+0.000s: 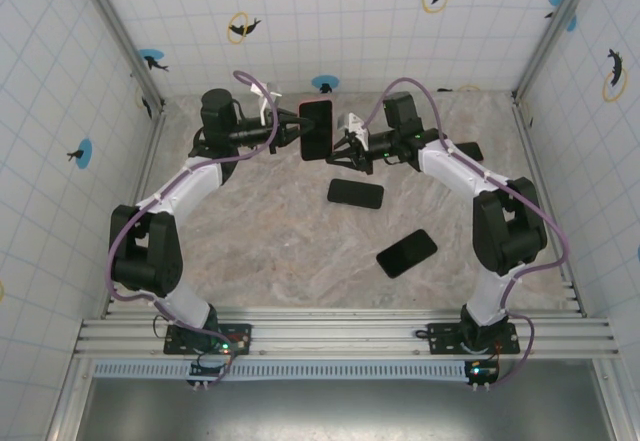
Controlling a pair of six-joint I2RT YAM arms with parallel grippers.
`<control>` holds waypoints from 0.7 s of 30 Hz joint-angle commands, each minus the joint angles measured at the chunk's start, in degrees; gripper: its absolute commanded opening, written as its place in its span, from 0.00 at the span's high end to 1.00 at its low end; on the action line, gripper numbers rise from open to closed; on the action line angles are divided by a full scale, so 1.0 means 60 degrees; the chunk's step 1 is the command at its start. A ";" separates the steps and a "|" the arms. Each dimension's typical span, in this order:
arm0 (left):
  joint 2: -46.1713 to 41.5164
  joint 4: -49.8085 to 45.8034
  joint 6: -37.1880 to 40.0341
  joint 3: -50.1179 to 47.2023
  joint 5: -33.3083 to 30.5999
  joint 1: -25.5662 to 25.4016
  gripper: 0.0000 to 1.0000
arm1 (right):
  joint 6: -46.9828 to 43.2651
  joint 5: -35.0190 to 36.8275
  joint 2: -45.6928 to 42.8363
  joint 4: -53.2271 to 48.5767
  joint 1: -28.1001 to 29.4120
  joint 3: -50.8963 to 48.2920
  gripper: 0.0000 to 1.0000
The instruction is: Take the phone out of the phone case
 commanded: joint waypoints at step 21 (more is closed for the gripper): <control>-0.0175 0.0666 -0.0814 0.0275 0.0526 -0.0176 1.00 | 0.0728 -0.0019 -0.0203 0.1463 0.0153 0.0034 0.82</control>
